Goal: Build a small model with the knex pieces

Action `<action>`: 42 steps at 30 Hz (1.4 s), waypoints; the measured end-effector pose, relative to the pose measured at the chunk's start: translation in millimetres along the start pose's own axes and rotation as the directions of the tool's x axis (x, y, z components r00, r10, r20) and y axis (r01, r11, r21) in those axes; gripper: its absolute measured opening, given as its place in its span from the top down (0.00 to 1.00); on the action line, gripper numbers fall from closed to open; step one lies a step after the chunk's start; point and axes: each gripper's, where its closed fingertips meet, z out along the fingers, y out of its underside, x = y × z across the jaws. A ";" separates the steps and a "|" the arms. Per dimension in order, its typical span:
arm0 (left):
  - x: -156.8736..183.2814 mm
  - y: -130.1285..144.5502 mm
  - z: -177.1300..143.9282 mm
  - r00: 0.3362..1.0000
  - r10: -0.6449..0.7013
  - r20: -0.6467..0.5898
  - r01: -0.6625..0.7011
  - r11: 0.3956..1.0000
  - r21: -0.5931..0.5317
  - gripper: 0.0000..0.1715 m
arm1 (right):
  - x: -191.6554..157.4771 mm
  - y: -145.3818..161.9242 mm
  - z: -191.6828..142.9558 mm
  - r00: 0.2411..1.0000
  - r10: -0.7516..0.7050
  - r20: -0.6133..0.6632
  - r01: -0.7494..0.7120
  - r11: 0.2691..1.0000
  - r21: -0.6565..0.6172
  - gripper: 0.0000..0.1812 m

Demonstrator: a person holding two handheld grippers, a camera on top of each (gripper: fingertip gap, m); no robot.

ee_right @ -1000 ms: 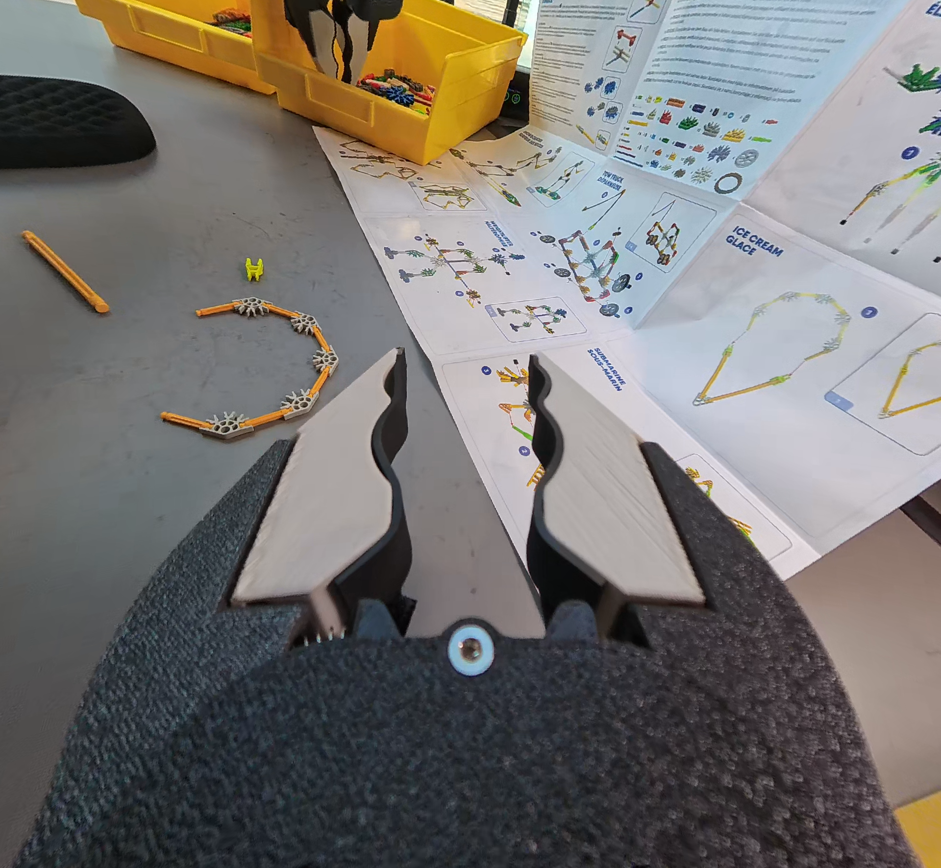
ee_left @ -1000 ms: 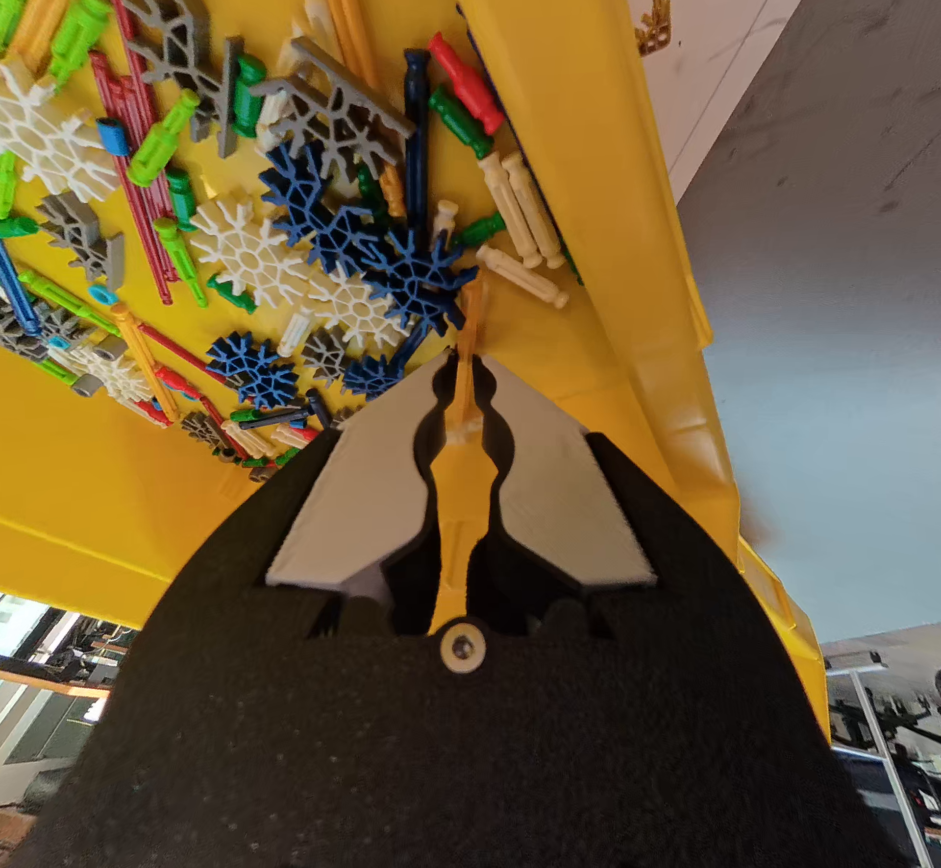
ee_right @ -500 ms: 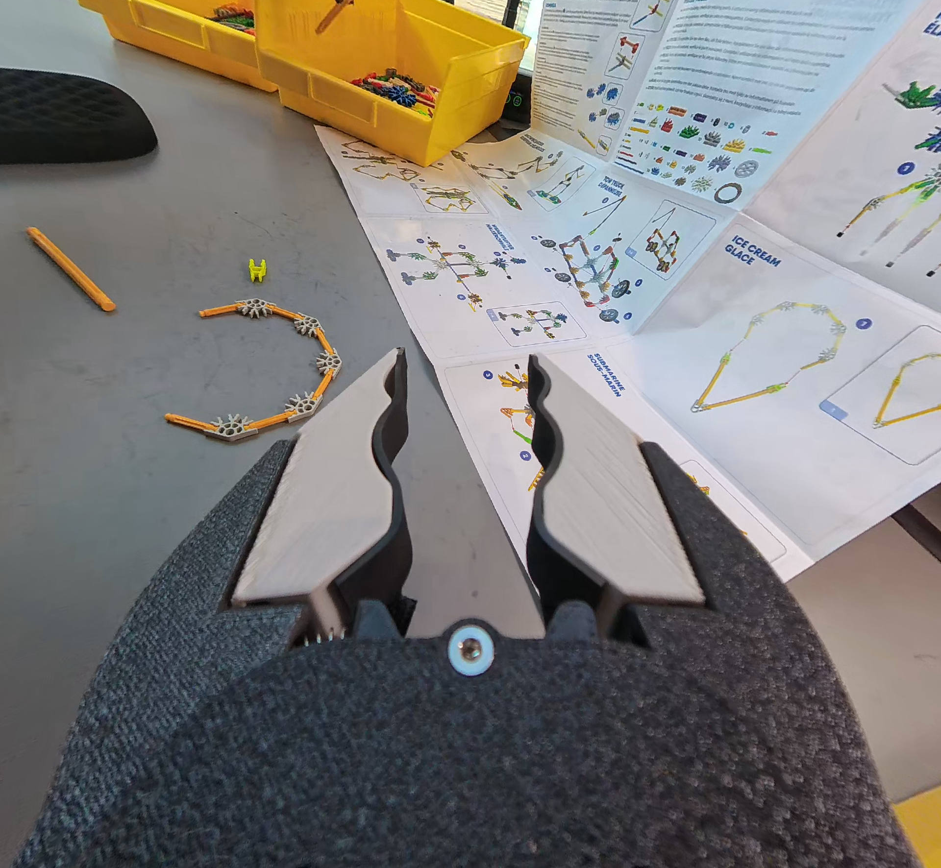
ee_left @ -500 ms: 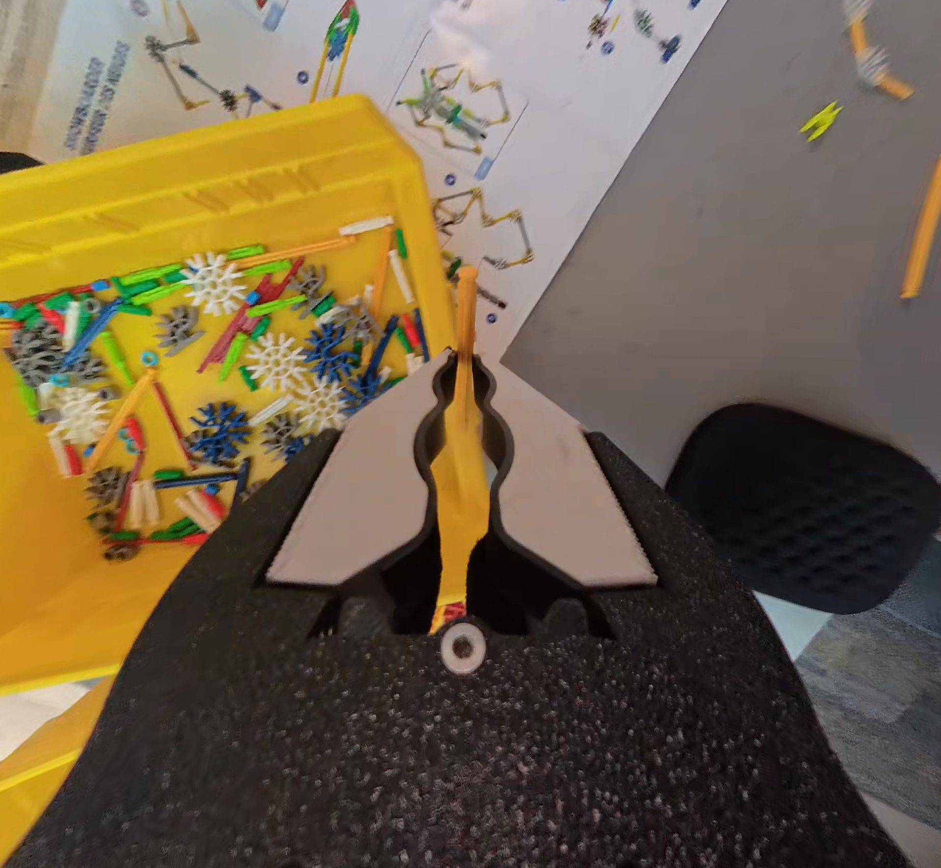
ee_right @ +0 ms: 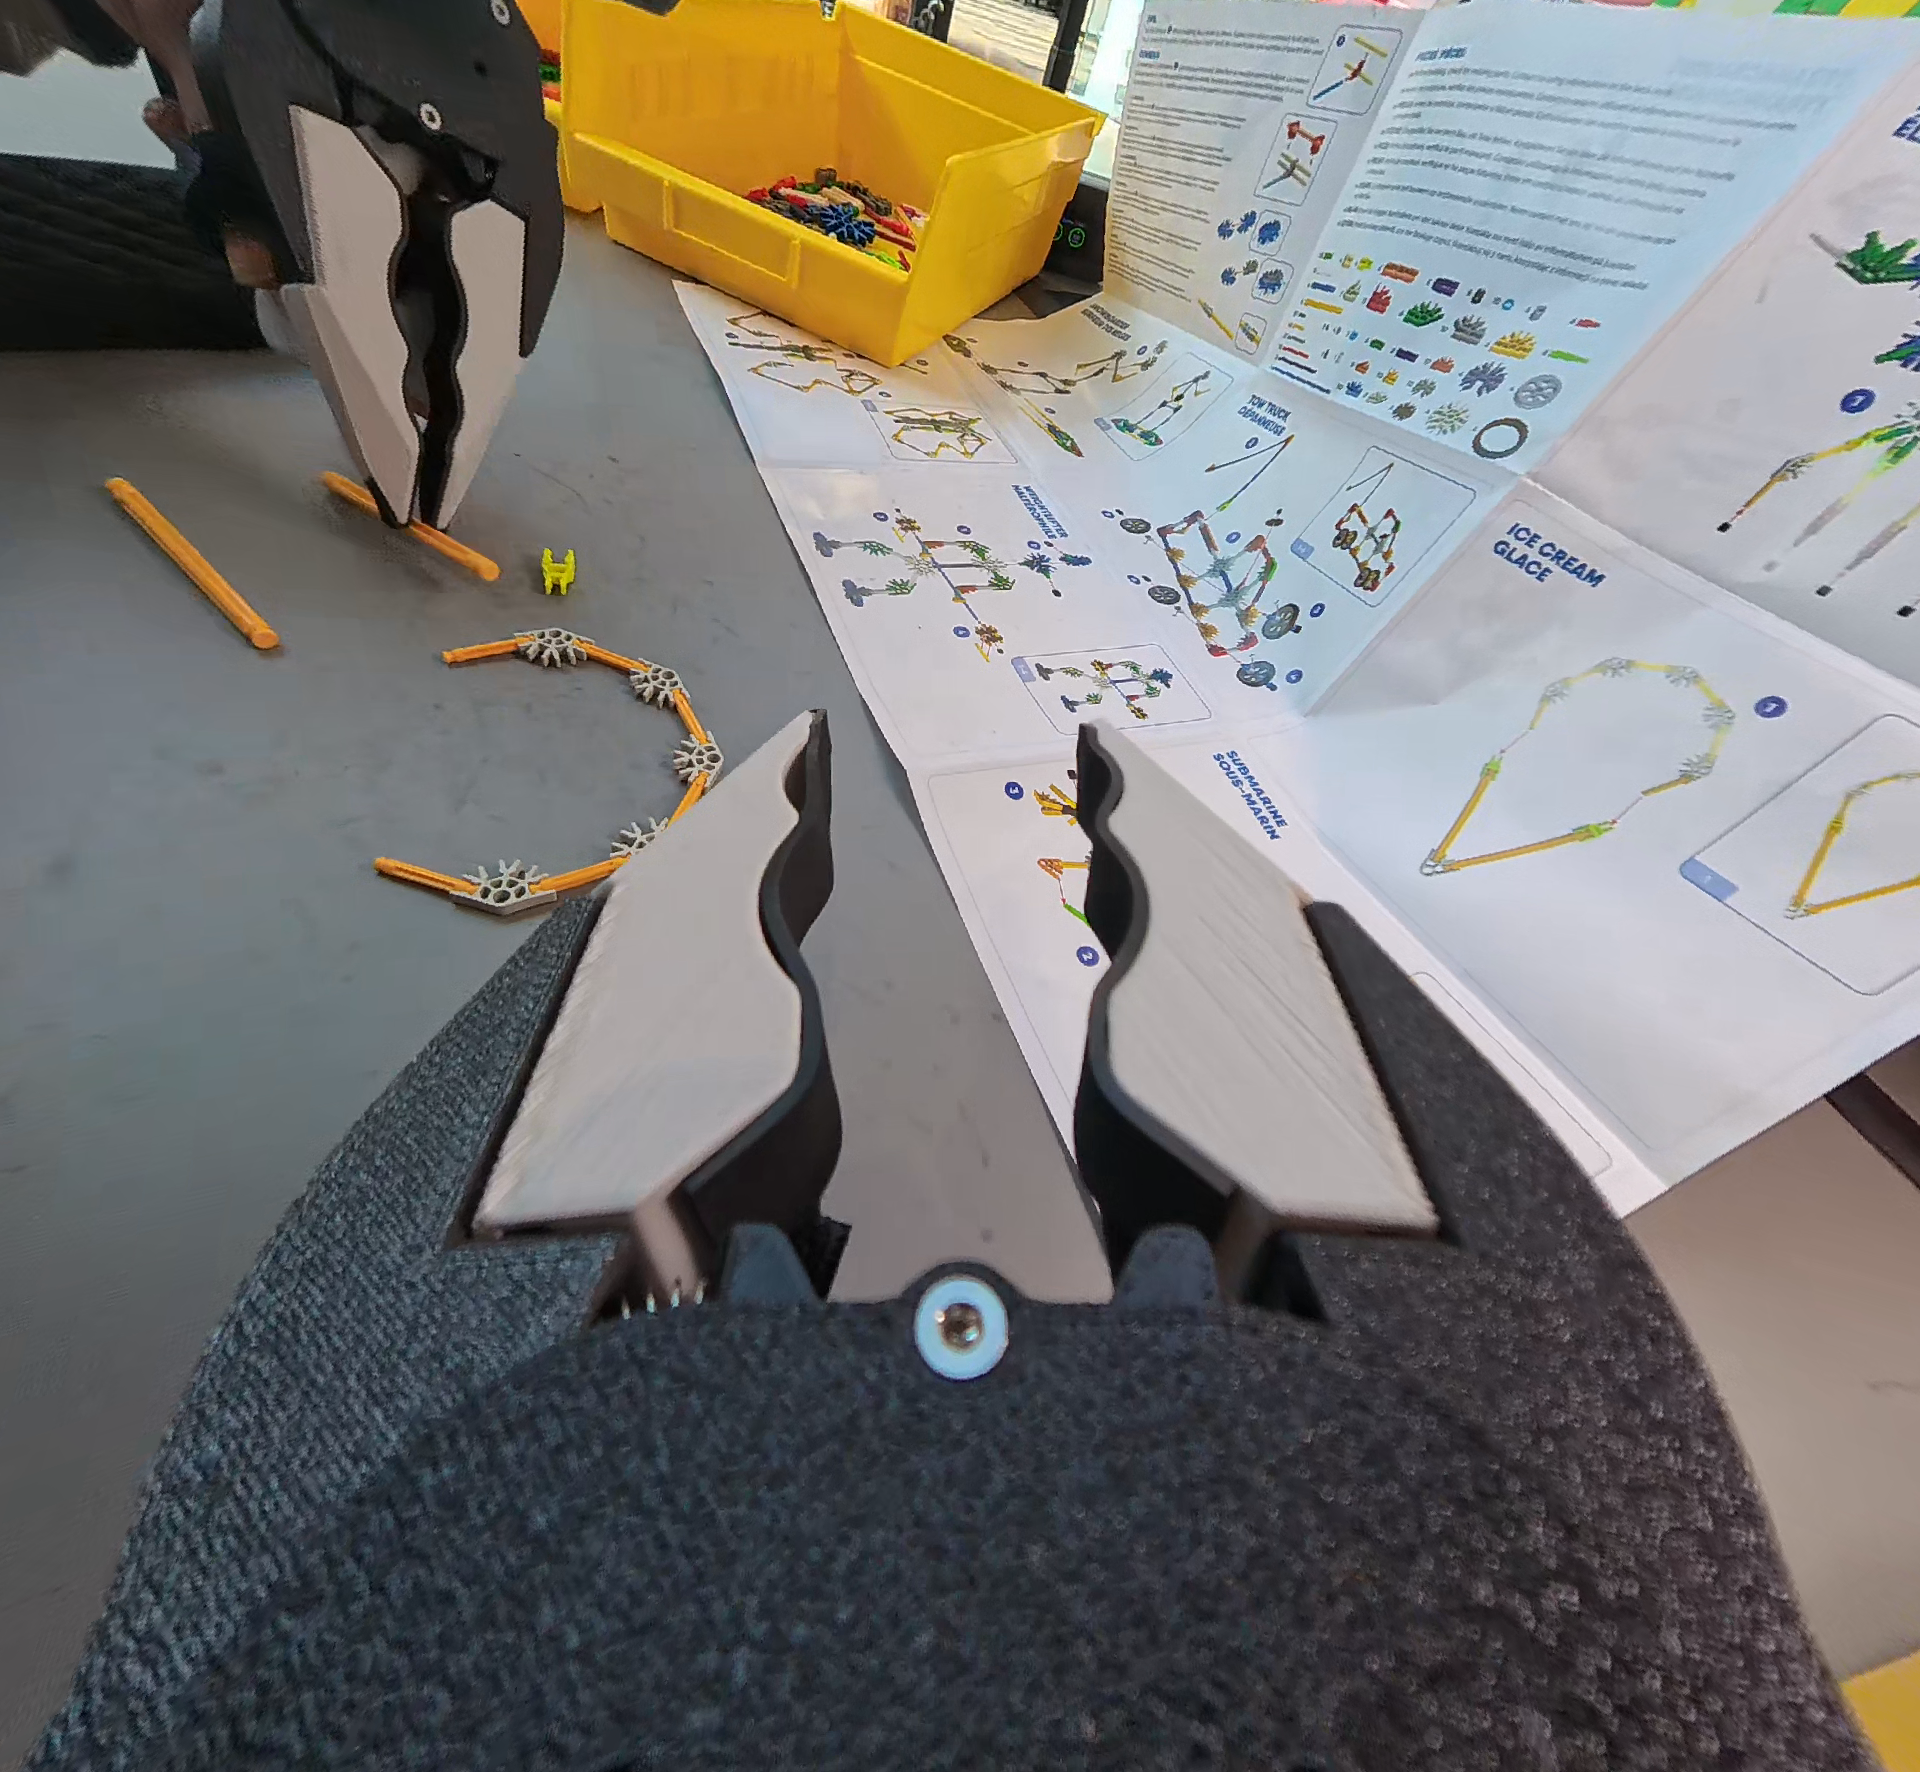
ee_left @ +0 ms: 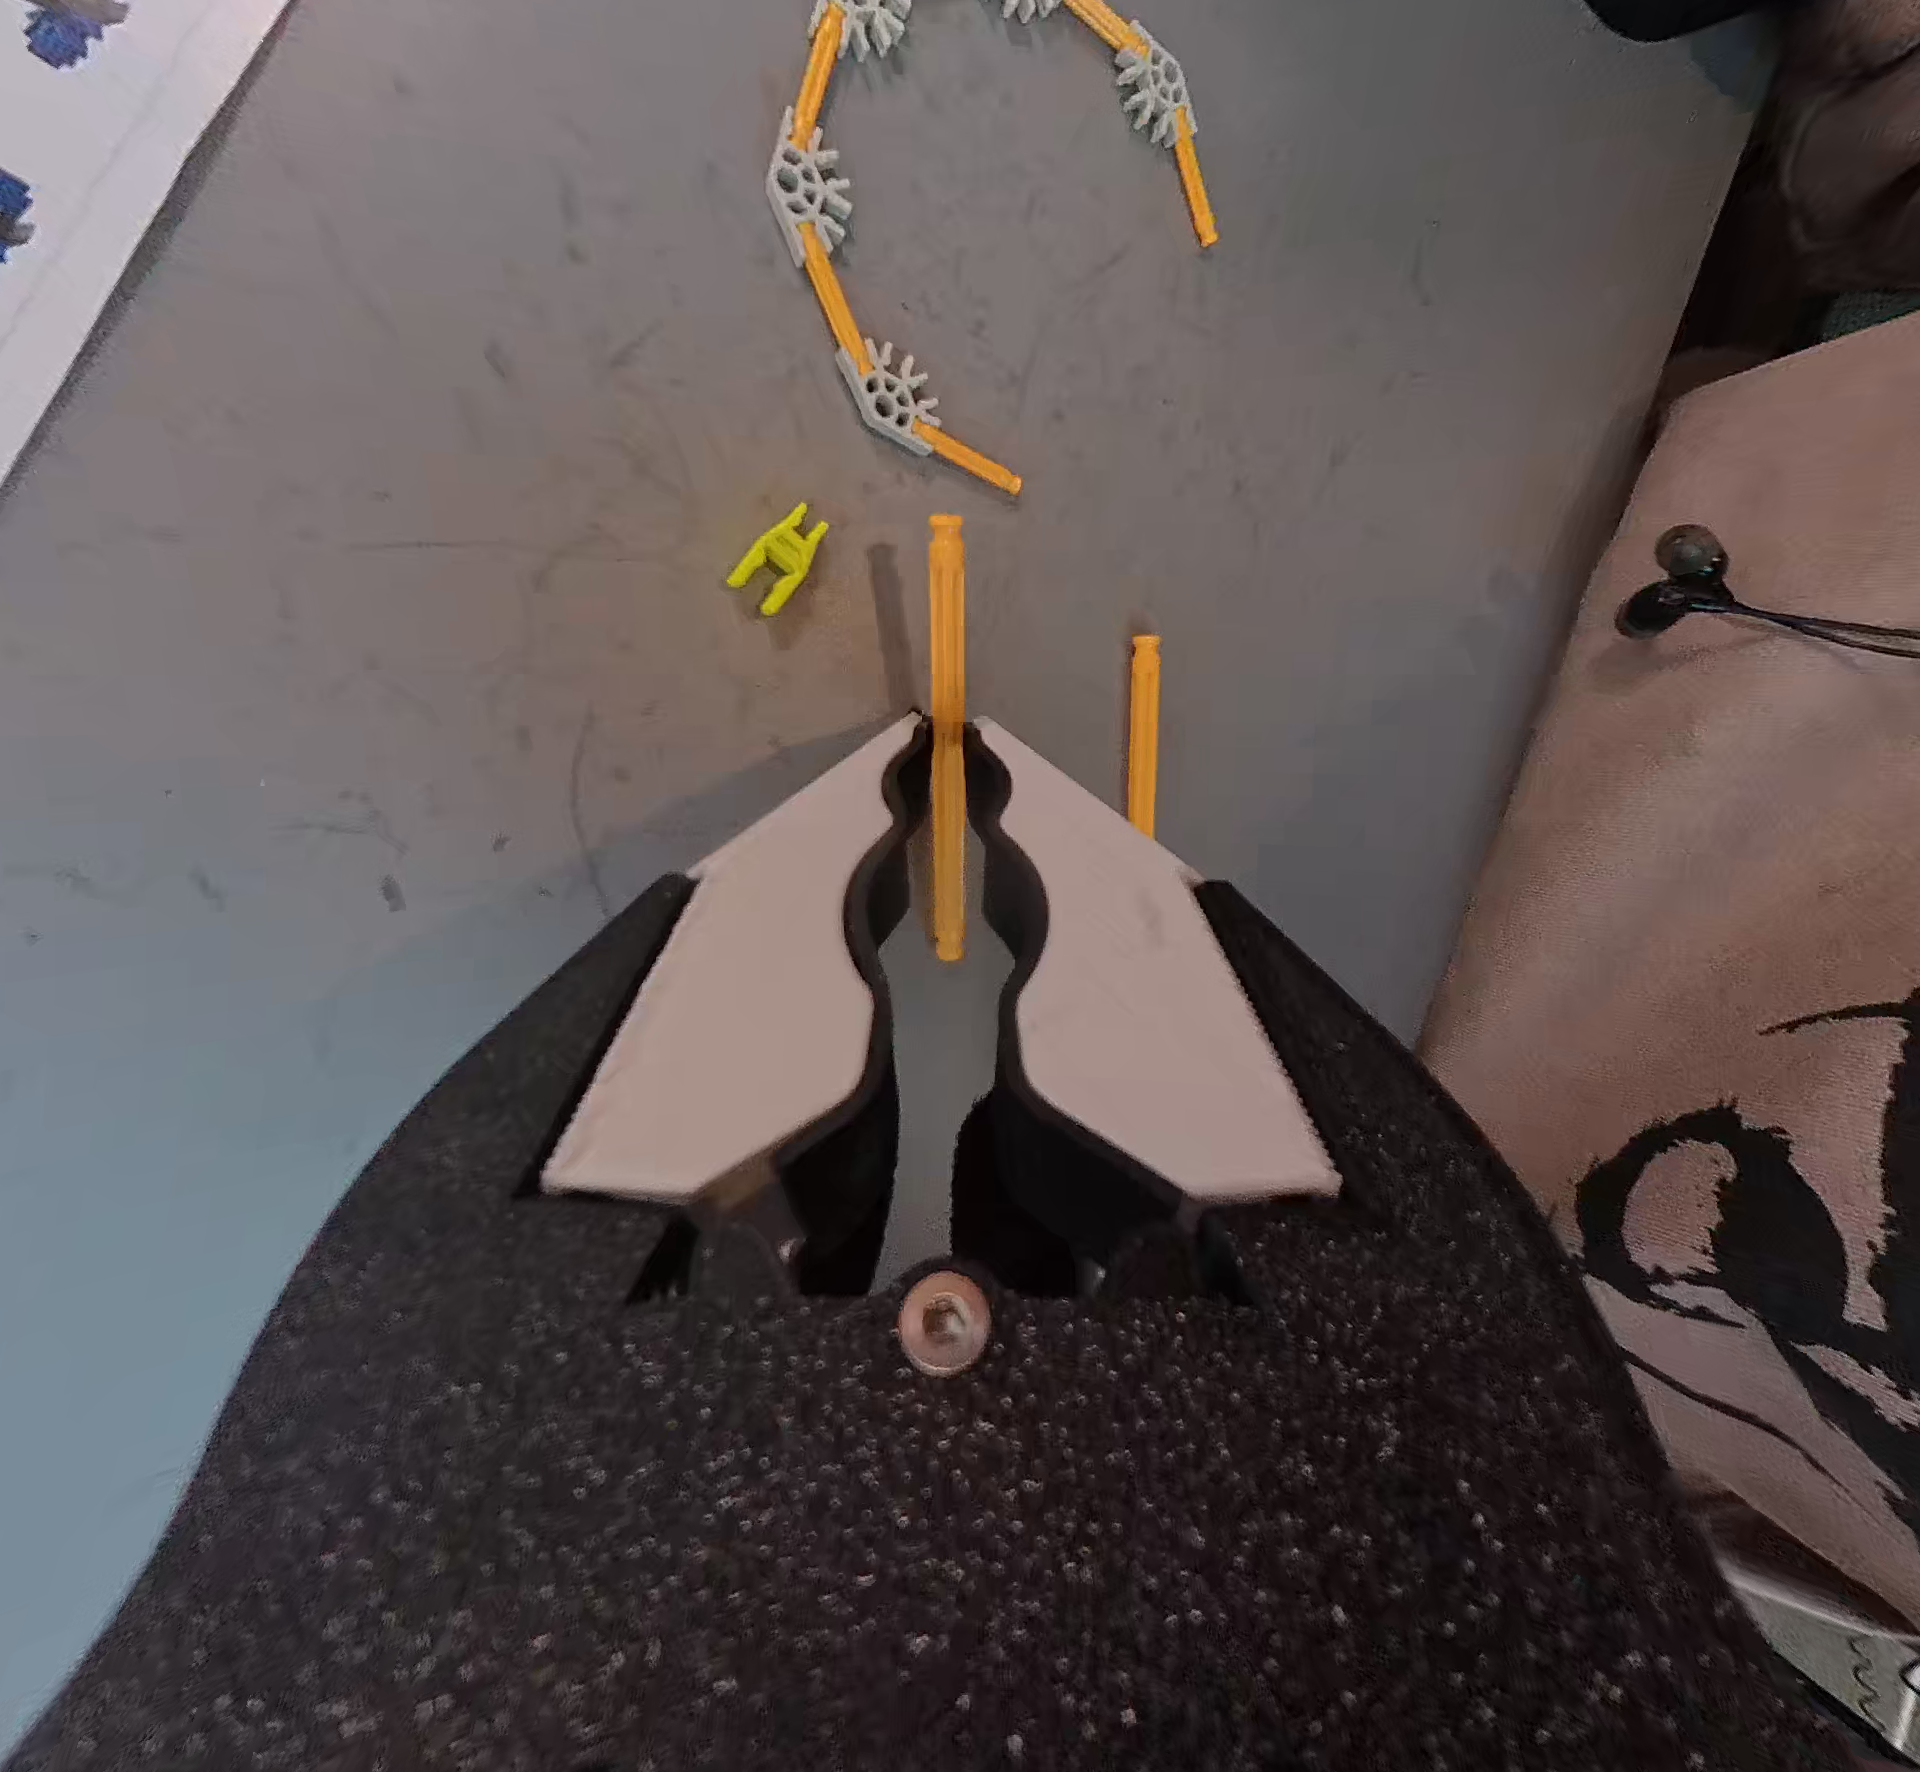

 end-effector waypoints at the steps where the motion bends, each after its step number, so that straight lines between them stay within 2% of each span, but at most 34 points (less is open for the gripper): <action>1: -4.3 1.4 2.5 1.000 0.000 0.022 -0.001 1.000 0.007 0.97 | 0.0 1.1 0.5 1.000 0.001 0.000 -0.001 1.000 -0.004 0.75; 5: -13.6 -0.1 -1.5 0.996 0.016 0.089 -0.024 0.996 0.087 0.95 | 2.0 1.0 0.2 1.000 0.010 -0.007 -0.010 1.000 -0.001 0.75; 8: -11.5 -10.4 -21.5 0.993 0.047 0.111 -0.070 0.974 0.215 0.92 | 3.1 -1.4 -0.5 1.000 0.020 -0.011 -0.020 1.000 0.012 0.75; 11: -21.6 -18.5 -58.5 0.978 0.034 0.205 -0.106 0.931 0.350 0.89 | 3.0 -1.3 0.1 0.999 0.035 -0.005 -0.035 0.999 0.018 0.75; 15: -48.4 -12.3 -130.5 0.928 -0.081 0.363 -0.125 0.852 0.508 0.85 | 1.6 0.5 1.7 0.999 0.036 0.000 -0.036 0.999 0.011 0.75; 18: -81.2 16.6 -199.1 0.827 -0.208 0.523 -0.139 0.825 0.548 0.84 | 0.7 0.5 2.5 0.999 0.035 0.002 -0.035 0.999 0.009 0.75; 20: -108.7 46.8 -252.6 0.718 -0.306 0.625 -0.133 0.822 0.554 0.84 | 0.3 1.0 2.9 0.999 0.034 0.004 -0.034 0.999 0.006 0.75; 24: -173.3 133.2 -351.4 0.430 -0.463 0.775 -0.012 0.855 0.518 0.87 | -0.7 2.1 4.3 0.999 0.035 0.008 -0.035 0.999 0.001 0.75; 26: -200.7 175.6 -388.4 0.301 -0.497 0.814 0.059 0.861 0.505 0.88 | -1.1 3.5 5.2 0.999 0.034 0.008 -0.034 0.999 -0.006 0.75; 27: -211.9 192.9 -398.1 0.273 -0.519 0.810 0.105 0.853 0.511 0.88 | -1.0 4.5 5.7 0.999 0.034 0.007 -0.034 0.999 -0.010 0.75; 29: -231.7 217.5 -404.1 0.265 -0.559 0.786 0.186 0.829 0.527 0.87 | -0.5 6.2 6.6 0.999 0.037 0.004 -0.037 0.999 -0.016 0.75; 32: -257.0 241.0 -390.1 0.301 -0.536 0.788 0.299 0.838 0.456 0.87 | 1.1 7.6 7.8 0.999 0.048 -0.002 -0.048 0.999 -0.020 0.75; 34: -270.8 259.5 -379.6 0.312 -0.457 0.833 0.371 0.866 0.335 0.88 | 2.6 7.6 7.6 0.999 0.051 -0.012 -0.051 0.999 -0.018 0.75; 36: -278.7 281.9 -372.8 0.331 -0.369 0.868 0.456 0.868 0.195 0.88 | 3.6 7.1 6.7 0.998 0.052 -0.020 -0.052 0.999 -0.013 0.75; 40: -278.6 326.8 -371.2 0.402 -0.230 0.886 0.614 0.786 -0.074 0.88 | 4.3 8.2 7.7 0.998 0.062 -0.017 -0.063 0.998 -0.020 0.75; 42: -274.7 344.1 -368.4 0.447 -0.190 0.874 0.671 0.718 -0.187 0.87 | 4.3 8.7 8.6 0.998 0.060 -0.017 -0.060 0.998 -0.024 0.75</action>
